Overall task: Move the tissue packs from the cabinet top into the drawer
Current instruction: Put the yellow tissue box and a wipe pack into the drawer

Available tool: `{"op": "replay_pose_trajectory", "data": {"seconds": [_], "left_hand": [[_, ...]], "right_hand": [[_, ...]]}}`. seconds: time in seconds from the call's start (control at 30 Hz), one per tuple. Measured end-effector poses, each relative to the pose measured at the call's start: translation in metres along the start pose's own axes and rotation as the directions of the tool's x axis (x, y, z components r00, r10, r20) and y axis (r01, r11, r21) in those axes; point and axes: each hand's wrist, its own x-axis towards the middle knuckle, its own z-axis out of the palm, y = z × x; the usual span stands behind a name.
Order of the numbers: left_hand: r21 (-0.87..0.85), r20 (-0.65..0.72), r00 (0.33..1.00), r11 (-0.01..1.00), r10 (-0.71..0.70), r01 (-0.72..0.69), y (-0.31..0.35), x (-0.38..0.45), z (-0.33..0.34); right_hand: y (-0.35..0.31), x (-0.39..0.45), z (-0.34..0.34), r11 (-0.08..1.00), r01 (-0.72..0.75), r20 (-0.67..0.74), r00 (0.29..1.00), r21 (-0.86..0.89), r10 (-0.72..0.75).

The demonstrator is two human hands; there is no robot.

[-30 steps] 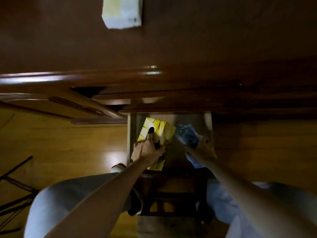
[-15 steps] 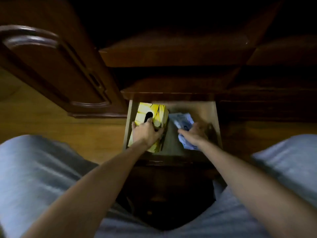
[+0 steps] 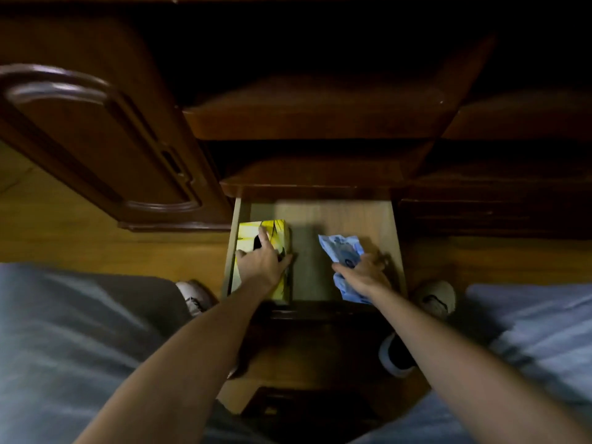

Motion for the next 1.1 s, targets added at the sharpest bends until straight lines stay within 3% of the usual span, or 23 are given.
{"op": "replay_pose_trajectory", "data": {"seconds": [0.17,0.37,0.43,0.53,0.6,0.67,0.7,0.8,0.9,1.1], "left_hand": [[0.113,0.077,0.997,0.993,0.025,-0.033,-0.009,0.006,0.036],[0.135,0.068,0.997,0.989,0.043,-0.052,-0.015,0.005,0.037],[0.119,-0.006,0.996,0.990,0.083,-0.082,-0.023,0.003,0.039],[0.137,-0.279,0.925,0.964,0.258,-0.227,-0.027,0.006,0.039],[0.119,-0.355,0.877,0.946,0.324,-0.302,-0.020,0.017,0.034],[0.080,-0.250,0.898,0.932,0.362,-0.354,-0.017,0.031,0.032],[0.069,-0.150,0.915,0.927,0.375,-0.369,-0.019,0.036,0.036],[0.022,0.061,0.924,0.925,0.377,-0.379,-0.034,0.046,0.055],[0.035,0.065,0.923,0.923,0.380,-0.383,-0.038,0.049,0.065],[0.112,-0.017,0.931,0.926,0.365,-0.361,-0.035,0.050,0.072]], "right_hand": [[0.004,0.026,0.022,0.999,-0.042,0.022,0.999,0.019,0.042],[0.004,0.034,0.051,0.999,-0.006,-0.056,0.998,0.054,0.009],[0.003,0.038,0.057,0.995,0.047,-0.006,0.999,0.087,-0.047],[-0.001,0.043,0.063,0.962,0.126,0.166,0.982,-0.243,-0.086],[-0.005,0.042,0.067,0.890,0.181,0.104,0.983,-0.418,-0.151],[-0.009,0.046,0.070,0.838,0.270,-0.027,0.947,-0.475,-0.320],[-0.010,0.051,0.071,0.803,0.339,-0.017,0.917,-0.490,-0.398],[-0.013,0.067,0.074,0.653,0.528,0.230,0.841,-0.543,-0.489],[-0.014,0.078,0.087,0.537,0.561,0.362,0.824,-0.630,-0.436],[-0.010,0.078,0.110,0.478,0.500,0.251,0.834,-0.722,-0.491]]}}
